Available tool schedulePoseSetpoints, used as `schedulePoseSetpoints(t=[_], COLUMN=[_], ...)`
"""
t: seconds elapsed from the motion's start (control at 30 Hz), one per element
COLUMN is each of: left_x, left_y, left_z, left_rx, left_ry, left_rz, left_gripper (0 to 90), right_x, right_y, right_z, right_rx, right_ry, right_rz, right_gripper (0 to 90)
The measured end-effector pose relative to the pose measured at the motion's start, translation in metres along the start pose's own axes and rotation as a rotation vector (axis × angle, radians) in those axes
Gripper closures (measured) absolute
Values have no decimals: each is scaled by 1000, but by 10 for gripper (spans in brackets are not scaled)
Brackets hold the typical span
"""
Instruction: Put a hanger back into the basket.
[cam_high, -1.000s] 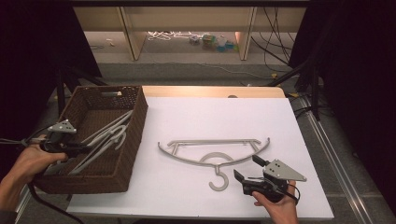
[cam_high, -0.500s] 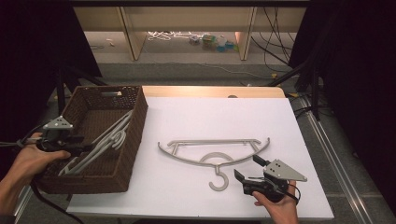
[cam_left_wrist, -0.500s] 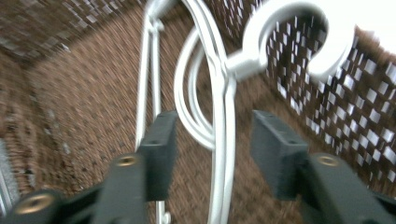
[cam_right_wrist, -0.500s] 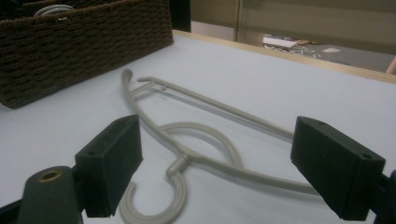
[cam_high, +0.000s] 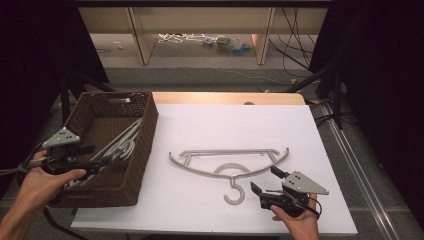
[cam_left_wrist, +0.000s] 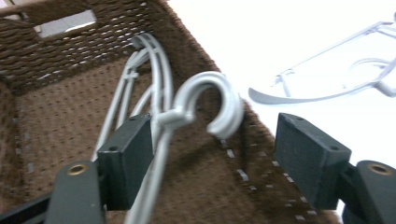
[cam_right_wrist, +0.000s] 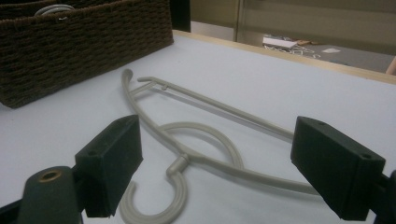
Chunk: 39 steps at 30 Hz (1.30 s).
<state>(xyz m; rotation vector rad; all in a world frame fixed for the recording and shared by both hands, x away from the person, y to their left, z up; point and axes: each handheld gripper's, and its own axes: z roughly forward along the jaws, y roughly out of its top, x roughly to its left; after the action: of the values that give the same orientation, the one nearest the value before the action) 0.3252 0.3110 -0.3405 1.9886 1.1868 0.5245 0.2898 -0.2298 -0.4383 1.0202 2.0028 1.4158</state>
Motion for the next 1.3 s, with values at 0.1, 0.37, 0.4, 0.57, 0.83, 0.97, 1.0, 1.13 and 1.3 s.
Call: schedulePoseSetpoints(t=[0.1,0.37,0.4,0.57,0.83,0.97,1.0,1.13,1.3], left_x=[-10,-57,-57,-86,-110,-117,-119,-133,-145], left_y=[1,5,5,4,4,3,3,2,0], left_z=[-2,0,0,10,29,38,41,57,72], left_rx=[-18,-76,-76,-97,-164,-177,-182,-201,-262], left_ry=[1,-80,-80,-142,-184,-203,-207,-226,-252], left_rz=[6,14,14,34,59,51,51,62,68], left_gripper=[252,246,245,241,218,199,192,176,176], right_x=[0,1,1,0,0,1,1,0,0], right_y=[0,0,0,1,1,0,0,1,1], right_z=[0,0,1,-2,-2,-1,-1,-1,-1], right_rx=[-2,-2,-14,12,5,-4,-4,-14,-25], right_ry=[0,6,11,-1,1,11,11,-3,2], right_rz=[-1,8,5,-2,-2,3,3,-18,-10], right_gripper=[174,174,174,174,174,174,174,173,169])
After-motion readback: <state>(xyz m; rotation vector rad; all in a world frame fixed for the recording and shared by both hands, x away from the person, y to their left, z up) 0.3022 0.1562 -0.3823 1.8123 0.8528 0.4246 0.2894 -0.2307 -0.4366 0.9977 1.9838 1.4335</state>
